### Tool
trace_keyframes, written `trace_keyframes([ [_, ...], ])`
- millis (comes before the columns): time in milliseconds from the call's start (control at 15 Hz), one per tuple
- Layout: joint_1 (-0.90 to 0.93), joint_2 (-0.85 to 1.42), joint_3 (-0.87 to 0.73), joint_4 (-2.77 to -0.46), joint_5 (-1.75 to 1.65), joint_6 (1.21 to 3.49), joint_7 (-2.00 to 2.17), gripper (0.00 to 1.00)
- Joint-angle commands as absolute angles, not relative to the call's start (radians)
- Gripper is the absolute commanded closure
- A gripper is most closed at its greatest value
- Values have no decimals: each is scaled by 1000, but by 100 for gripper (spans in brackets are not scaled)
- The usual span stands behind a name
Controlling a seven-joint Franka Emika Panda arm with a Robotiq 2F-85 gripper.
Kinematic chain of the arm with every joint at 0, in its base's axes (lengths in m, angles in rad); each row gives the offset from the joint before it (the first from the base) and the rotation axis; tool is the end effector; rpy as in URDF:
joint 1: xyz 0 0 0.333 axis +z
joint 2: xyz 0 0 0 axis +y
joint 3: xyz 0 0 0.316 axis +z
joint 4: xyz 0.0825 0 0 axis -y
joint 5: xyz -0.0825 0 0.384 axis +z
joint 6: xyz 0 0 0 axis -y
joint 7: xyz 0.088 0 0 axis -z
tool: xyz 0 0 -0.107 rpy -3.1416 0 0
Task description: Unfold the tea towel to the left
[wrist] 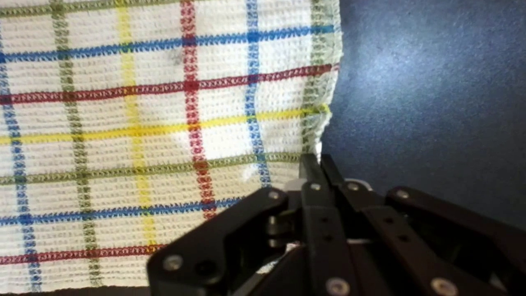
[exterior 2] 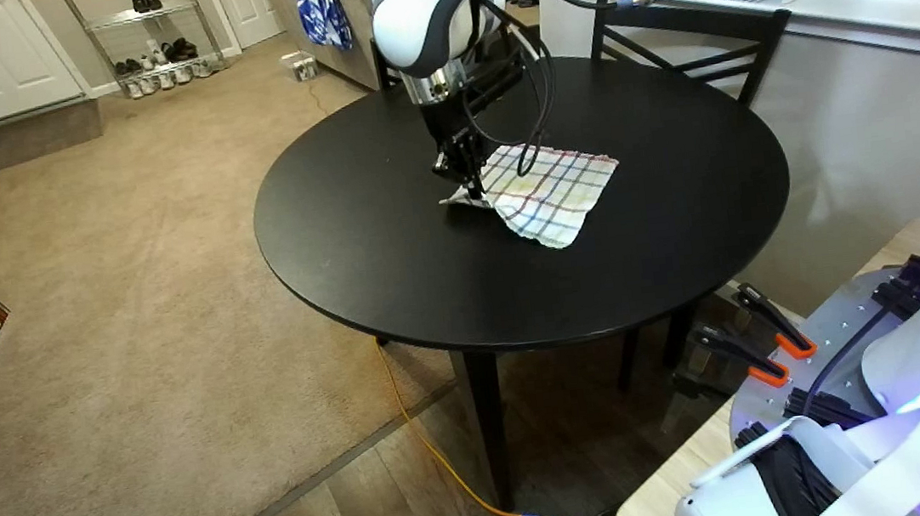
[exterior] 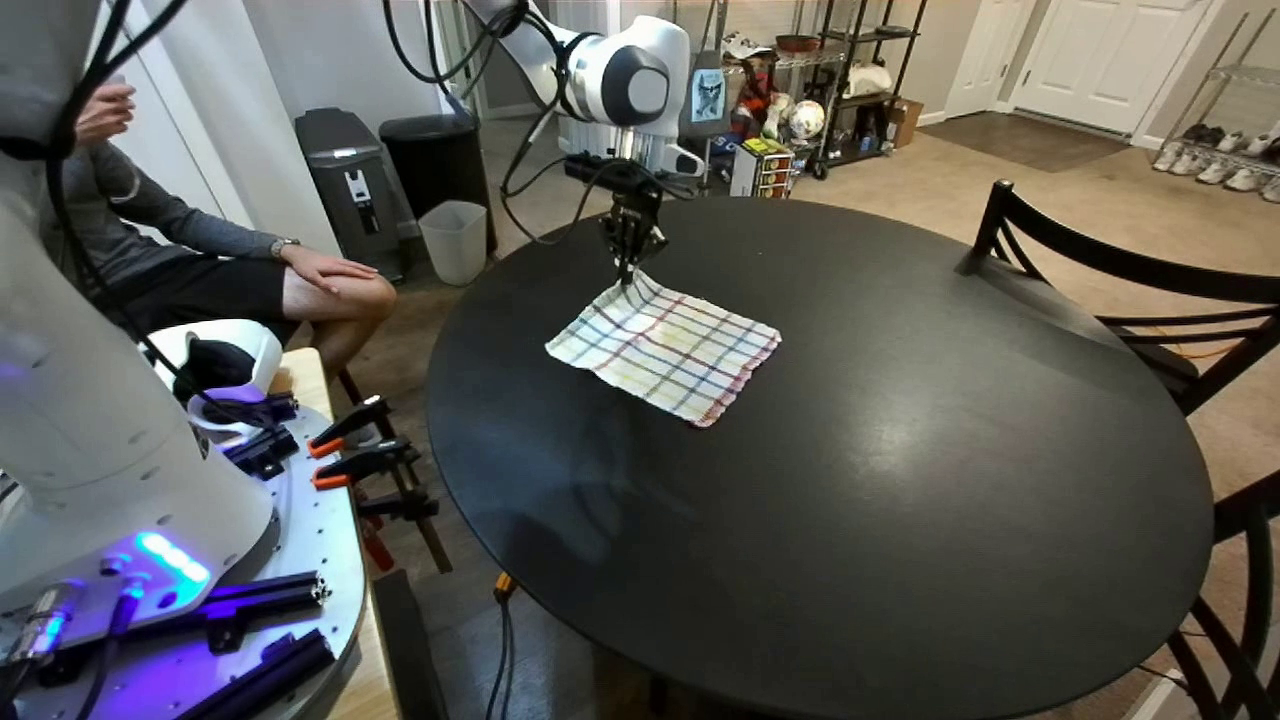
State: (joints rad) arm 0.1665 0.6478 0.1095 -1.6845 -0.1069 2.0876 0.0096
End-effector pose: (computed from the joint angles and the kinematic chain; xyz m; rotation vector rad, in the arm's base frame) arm 0.6297 0.1666 0.2068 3.0305 0.4835 -0.3615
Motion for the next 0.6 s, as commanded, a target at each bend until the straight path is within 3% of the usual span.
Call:
trace_keyframes([
  [0,159,672,104,-1647,-91,2080,-12,69],
  [133,157,682,102,-1633,-90,2078,-12,65],
  [533,134,678,101,-1609,-73,2073,-23,28],
])
